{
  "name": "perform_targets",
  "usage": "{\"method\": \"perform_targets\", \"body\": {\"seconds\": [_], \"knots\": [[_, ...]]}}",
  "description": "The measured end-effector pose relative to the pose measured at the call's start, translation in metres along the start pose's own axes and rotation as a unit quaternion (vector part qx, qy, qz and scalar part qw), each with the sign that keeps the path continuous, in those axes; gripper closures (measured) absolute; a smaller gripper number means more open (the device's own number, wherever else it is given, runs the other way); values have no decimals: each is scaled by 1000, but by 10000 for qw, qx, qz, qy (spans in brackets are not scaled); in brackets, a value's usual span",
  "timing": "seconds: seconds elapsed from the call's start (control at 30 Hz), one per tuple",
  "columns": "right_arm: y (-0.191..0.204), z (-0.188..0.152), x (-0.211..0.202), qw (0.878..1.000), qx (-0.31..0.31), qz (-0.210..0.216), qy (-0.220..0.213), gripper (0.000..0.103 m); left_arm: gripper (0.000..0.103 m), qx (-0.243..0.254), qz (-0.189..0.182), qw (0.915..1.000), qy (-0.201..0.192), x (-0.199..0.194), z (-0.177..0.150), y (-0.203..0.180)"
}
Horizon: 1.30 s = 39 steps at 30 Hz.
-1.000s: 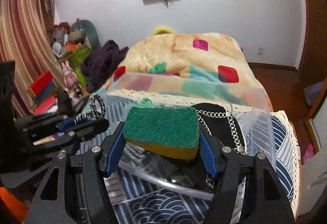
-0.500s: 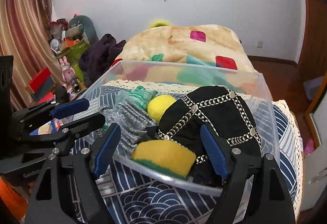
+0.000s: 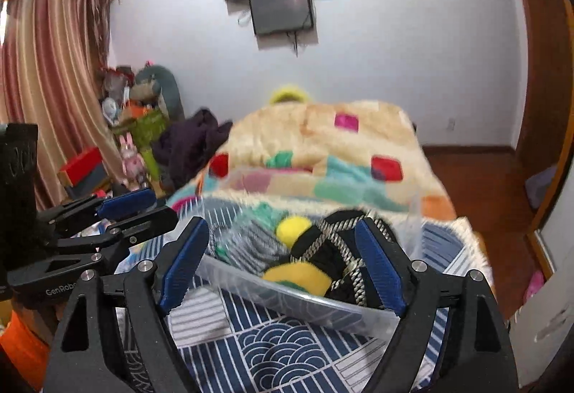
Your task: Organize soft objects
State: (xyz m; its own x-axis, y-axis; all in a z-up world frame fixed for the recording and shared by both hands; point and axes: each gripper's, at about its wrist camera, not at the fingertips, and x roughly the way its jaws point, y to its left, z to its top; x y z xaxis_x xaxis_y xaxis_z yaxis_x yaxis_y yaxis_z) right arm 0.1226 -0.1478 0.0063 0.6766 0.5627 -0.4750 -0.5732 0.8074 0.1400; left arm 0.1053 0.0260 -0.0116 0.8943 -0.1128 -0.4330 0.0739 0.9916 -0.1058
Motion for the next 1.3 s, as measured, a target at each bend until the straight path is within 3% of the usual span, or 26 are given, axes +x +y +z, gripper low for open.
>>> {"method": "perform_targets", "body": {"seconds": [0.2,0.4,0.5,0.57,0.63,1.3], "knots": [[4,12,-39,9983,13,-52,-577,19,51,-108,-149,9989,-434,-34,12,-4],[13,14,-70,9942,-176,-180,-1047,12,38,-22,-56,9968,-799,-60,15,-10],[17,14,-79,9920,-214,-229,-1221,2,24,7,18,9957,-924,-69,15,-14],[19,11,-84,9909,-200,-235,-1307,0,18,40,53,9947,-1024,-75,13,-16],[21,11,-85,9905,-219,-259,-1330,0,5,70,153,9939,-1094,-81,12,-19],[22,3,-94,9899,-189,-318,-1368,0,2,262,289,9902,-1343,-96,10,-33]]}}
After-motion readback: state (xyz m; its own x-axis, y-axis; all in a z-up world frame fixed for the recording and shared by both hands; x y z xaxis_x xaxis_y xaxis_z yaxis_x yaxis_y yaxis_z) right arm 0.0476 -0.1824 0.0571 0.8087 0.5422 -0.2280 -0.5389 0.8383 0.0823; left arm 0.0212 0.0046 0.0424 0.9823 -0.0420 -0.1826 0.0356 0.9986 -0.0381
